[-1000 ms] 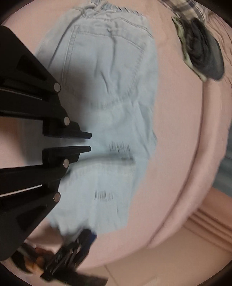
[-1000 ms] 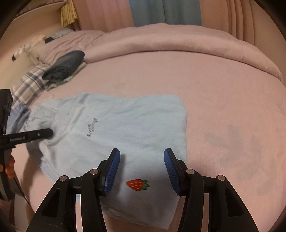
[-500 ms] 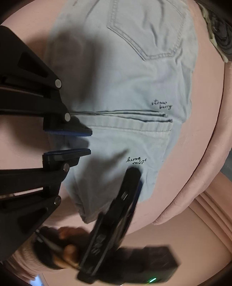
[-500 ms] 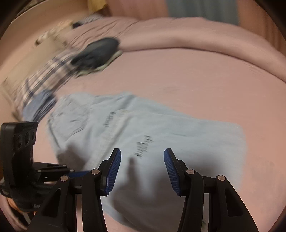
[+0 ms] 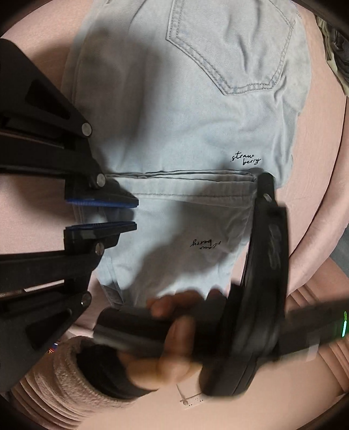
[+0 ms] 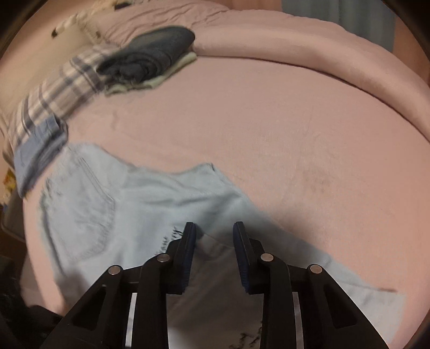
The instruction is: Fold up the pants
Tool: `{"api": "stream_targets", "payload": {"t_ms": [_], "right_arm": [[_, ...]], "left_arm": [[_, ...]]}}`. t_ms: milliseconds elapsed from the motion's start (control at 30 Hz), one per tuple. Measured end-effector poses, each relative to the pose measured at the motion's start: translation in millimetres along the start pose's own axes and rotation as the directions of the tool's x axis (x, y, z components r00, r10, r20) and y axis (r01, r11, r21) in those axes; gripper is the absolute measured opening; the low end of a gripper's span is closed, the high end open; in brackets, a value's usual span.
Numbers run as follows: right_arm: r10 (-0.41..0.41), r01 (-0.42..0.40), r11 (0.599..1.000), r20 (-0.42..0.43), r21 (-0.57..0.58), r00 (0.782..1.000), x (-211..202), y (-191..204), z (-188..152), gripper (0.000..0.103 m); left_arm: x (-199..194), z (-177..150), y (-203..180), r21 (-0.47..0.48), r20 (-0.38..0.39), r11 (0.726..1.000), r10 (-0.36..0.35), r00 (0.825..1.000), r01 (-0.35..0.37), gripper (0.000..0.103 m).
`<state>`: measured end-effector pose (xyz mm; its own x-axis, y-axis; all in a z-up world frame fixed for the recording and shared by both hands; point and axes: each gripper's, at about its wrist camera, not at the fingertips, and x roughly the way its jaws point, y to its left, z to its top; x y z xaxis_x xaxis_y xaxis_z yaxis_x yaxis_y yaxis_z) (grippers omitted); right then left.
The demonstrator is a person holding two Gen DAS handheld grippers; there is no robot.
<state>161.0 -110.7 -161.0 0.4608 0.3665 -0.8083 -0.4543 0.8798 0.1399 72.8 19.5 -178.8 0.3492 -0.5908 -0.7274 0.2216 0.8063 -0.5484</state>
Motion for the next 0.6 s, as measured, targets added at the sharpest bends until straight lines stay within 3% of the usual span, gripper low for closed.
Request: {"api": "stream_targets", "payload": {"t_ms": [100,333,600], "right_arm": [[0.039,-0.039,0.999,0.062,0.004,0.997,-30,3,-14,0.031],[-0.077,0.078,0.997,0.059,-0.005,0.995,-83,-12,-69,0.031],[-0.208,0.208,0.976,0.003,0.06,0.978,-104,-48,-128,0.031]], "left_arm": [[4,6,-2,0.004,0.002,1.0,0.009,1.0,-0.009,0.011],[6,6,-11,0.042,0.014,0.998,0.052,0.999,-0.053,0.011],[20,17,-24,0.107,0.024,0.986,0.126,0.992,-0.127,0.011]]}}
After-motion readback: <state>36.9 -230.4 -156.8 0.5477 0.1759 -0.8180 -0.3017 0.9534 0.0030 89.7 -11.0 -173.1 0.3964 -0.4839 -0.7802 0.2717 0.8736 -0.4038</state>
